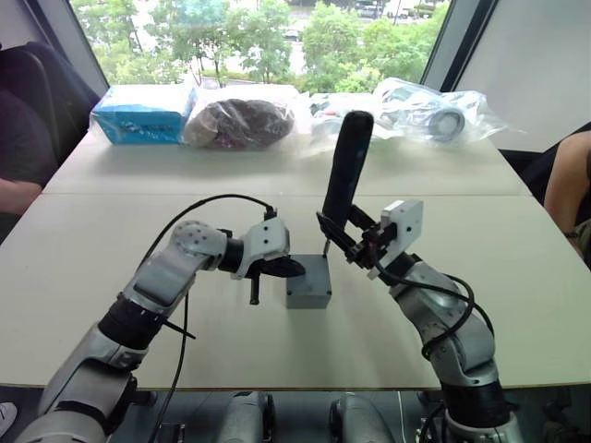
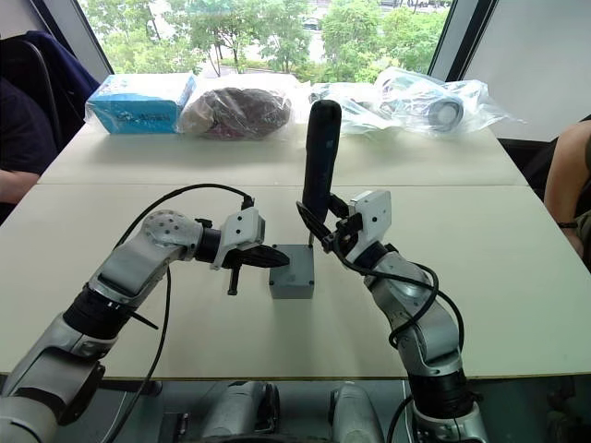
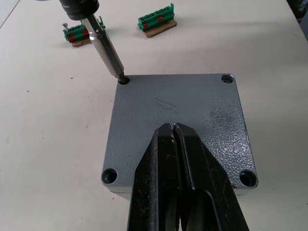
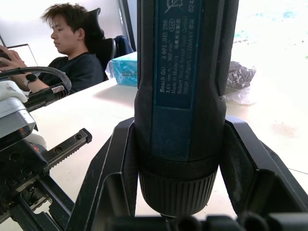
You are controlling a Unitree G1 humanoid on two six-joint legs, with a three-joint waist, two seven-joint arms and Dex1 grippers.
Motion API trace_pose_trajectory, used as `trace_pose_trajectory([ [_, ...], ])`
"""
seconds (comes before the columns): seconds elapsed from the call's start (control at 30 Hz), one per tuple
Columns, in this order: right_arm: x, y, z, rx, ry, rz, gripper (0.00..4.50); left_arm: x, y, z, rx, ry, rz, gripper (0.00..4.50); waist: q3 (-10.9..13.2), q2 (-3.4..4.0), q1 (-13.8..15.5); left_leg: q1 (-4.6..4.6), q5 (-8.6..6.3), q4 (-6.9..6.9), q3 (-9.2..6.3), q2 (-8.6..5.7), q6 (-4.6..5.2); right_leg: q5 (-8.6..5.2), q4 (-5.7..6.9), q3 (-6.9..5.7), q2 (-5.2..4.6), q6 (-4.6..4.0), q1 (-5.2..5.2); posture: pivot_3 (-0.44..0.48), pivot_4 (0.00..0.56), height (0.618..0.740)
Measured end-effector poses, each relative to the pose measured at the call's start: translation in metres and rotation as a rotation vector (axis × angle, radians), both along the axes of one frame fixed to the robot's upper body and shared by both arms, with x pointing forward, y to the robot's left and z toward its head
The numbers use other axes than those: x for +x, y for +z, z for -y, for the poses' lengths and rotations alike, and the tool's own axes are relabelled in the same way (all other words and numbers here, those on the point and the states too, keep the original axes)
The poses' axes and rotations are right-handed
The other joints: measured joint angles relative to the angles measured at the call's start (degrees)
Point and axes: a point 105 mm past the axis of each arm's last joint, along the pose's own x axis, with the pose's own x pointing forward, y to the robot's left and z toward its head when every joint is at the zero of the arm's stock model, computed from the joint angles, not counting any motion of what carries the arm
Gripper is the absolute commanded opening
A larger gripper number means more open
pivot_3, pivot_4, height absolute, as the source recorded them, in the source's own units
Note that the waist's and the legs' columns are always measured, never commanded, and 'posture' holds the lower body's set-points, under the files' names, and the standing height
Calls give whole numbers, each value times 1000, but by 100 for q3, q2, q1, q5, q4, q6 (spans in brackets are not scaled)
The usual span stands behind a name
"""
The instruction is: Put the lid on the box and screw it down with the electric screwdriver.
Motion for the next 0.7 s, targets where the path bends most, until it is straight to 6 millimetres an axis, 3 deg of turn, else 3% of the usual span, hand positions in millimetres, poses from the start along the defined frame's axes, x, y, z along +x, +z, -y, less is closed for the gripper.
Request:
trace_pose_trajectory([
  [0.7, -4, -6, 5, 39, 3, -8, 1779, 0, -3, 1, -9, 12, -3, 0, -41, -15, -1, 7, -3, -7, -3, 0, 1, -14, -1, -1, -11, -26, 3, 0, 150, 740],
])
